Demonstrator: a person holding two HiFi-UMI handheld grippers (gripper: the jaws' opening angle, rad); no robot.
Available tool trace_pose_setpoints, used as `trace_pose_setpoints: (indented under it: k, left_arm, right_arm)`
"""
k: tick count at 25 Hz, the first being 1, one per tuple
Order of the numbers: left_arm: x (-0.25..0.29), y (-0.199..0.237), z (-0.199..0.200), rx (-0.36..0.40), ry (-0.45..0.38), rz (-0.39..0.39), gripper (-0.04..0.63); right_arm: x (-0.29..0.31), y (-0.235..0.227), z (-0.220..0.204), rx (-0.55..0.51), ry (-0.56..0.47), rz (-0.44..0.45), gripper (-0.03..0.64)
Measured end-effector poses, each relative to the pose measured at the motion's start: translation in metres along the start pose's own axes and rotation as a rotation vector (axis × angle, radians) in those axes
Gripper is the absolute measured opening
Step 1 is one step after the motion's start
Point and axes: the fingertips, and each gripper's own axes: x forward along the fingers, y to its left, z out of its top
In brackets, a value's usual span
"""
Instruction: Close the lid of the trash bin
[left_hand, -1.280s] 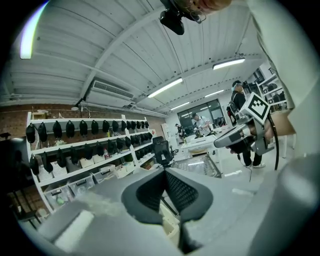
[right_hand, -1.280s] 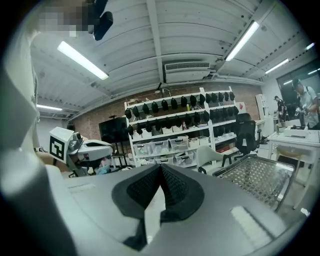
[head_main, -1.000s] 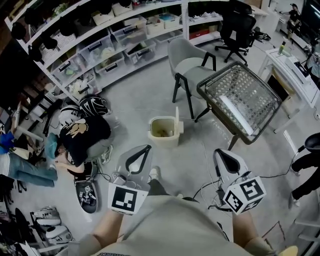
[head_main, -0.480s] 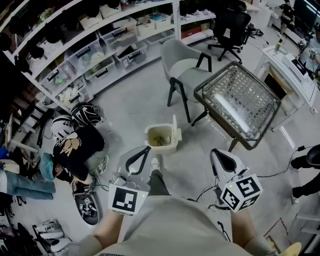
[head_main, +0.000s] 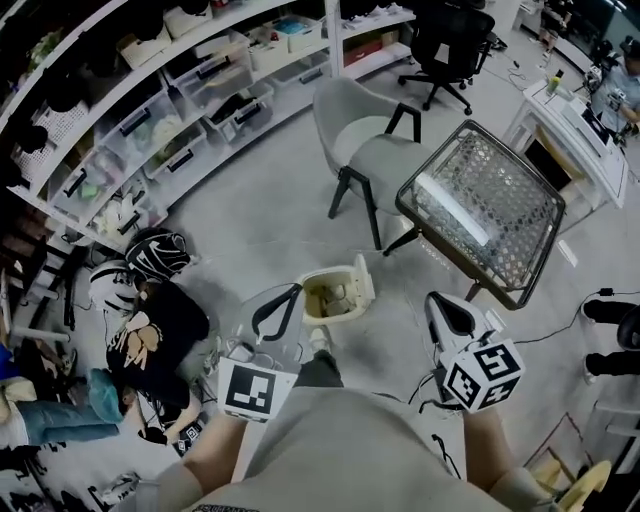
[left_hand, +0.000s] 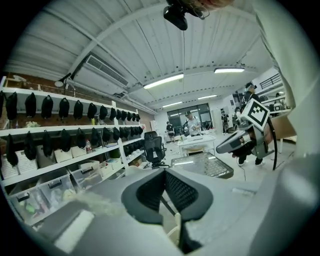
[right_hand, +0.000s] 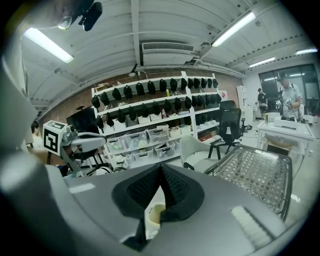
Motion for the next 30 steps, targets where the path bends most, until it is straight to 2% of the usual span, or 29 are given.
trace_pose_setpoints:
  k: [4,7,8,10,12,17,20,25,30]
  left_arm:
    - [0.033,0.043,-0.01,0.022,0.014,-0.08,0.002]
    - [0.054,0.063,-0.017,0.072,0.026,-0.141,0.002]
    - [0.062,0.066,-0.019,0.068,0.034,-0.155,0.002]
    - [0.078,0.07,-0.023,0.068,0.048,-0.183,0.002]
    - [0.094,0.068,-0.027,0.103,0.056,-0.215,0.002]
    - [0.129,0.059,-0.045,0.112,0.113,-0.245,0.002]
    - [0.143,0.061,-0.065,0.083,0.164,-0.243,0.002]
    - [0.175,0.056,-0.109,-0.059,0.224,-0.24,0.002]
    - [0.215,0.042,-0.172,-0.095,0.336,-0.288,0.002]
  right_arm:
    - [0.044,-0.006,0.008,0.023,0.031,-0.073,0.003]
    - [0.068,-0.013,0.008,0.043,0.044,-0.118,0.003]
    - [0.073,-0.018,0.007,0.052,0.051,-0.131,0.003]
    - [0.081,-0.028,0.003,0.069,0.068,-0.152,0.003]
    - [0.086,-0.039,-0.002,0.083,0.087,-0.163,0.003]
    - [0.103,-0.065,-0.029,0.118,0.161,-0.149,0.003]
    - [0.124,-0.077,-0.049,0.137,0.218,-0.118,0.003]
    - [0.165,-0.108,-0.102,0.144,0.327,-0.084,0.003]
    - [0.21,-0.127,-0.16,0.195,0.431,-0.045,0.003]
